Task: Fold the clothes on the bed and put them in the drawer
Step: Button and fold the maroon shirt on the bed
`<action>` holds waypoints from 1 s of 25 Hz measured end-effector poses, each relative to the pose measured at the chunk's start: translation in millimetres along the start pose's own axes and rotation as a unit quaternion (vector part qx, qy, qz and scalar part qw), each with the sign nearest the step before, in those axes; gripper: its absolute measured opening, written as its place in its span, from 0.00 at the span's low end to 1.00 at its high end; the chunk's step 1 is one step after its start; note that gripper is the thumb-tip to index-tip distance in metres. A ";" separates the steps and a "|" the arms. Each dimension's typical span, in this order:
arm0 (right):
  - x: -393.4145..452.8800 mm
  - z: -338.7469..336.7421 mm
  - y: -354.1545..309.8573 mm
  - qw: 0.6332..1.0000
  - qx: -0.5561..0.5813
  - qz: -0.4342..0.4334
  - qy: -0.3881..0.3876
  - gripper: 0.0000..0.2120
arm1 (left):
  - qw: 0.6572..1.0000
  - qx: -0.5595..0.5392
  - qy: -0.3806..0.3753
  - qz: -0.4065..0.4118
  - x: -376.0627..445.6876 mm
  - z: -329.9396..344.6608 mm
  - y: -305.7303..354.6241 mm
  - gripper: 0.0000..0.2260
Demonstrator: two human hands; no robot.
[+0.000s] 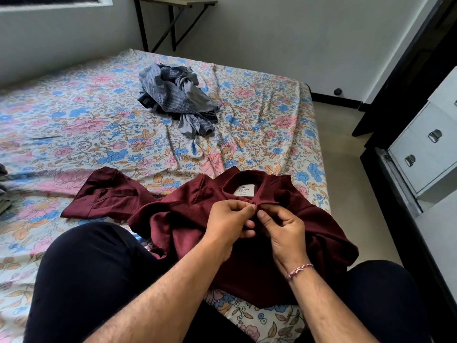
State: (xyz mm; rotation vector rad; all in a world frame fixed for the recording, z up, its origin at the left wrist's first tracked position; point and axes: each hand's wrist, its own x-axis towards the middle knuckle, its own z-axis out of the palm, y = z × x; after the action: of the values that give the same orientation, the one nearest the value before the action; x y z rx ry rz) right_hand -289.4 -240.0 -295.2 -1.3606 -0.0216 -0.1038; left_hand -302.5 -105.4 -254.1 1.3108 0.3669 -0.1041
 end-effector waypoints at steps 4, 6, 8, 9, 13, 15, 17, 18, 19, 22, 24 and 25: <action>0.4 0.6 0.7 0.999 -0.032 -0.016 -0.005 0.06 | 1.000 0.000 0.006 0.001 1.5 1.1 -3.5 0.07; 1.4 0.1 -0.4 0.995 -0.094 -0.044 -0.006 0.06 | 0.997 0.058 0.031 0.029 2.1 3.9 -4.3 0.08; 3.2 -1.9 0.1 0.987 -0.146 -0.063 -0.007 0.06 | 0.989 0.123 0.044 0.062 0.6 7.2 -6.5 0.07; 3.7 -2.3 0.2 0.983 -0.169 -0.072 -0.004 0.06 | 0.985 0.150 0.045 0.077 -0.5 8.4 -8.1 0.06; -1.9 3.3 -2.8 0.968 -0.223 -0.117 -0.010 0.09 | 0.982 0.154 0.083 0.074 2.2 4.8 -10.4 0.07; -3.9 6.4 -6.1 0.966 -0.224 -0.124 -0.020 0.10 | 0.983 0.149 0.092 0.057 7.3 1.4 -10.1 0.08; -3.5 6.0 -7.1 0.962 -0.234 -0.137 -0.019 0.10 | 0.982 0.156 0.089 0.051 8.4 0.8 -8.9 0.08; -3.7 5.5 -7.3 0.961 -0.239 -0.141 -0.016 0.10 | 0.982 0.160 0.085 0.050 8.0 0.9 -7.9 0.08; -4.1 5.1 -8.1 0.959 -0.244 -0.143 -0.012 0.10 | 0.982 0.161 0.080 0.050 7.7 1.1 -6.8 0.08; -4.7 3.6 -11.4 0.952 -0.262 -0.155 -0.007 0.10 | 0.982 0.172 0.066 0.048 9.4 0.7 -7.2 0.08; -4.4 2.1 -12.8 0.941 -0.287 -0.179 -0.012 0.09 | 0.974 0.205 0.070 0.062 10.0 -0.5 -8.2 0.08; -4.1 1.2 -13.6 0.933 -0.304 -0.193 -0.017 0.09 | 0.968 0.230 0.071 0.070 9.4 -1.2 -7.6 0.07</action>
State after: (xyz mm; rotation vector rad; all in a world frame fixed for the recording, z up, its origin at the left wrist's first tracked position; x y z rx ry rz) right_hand -294.6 -241.3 -282.1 -1.9666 -0.3096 -0.4483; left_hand -296.1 -104.9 -264.4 1.8062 0.3836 0.0278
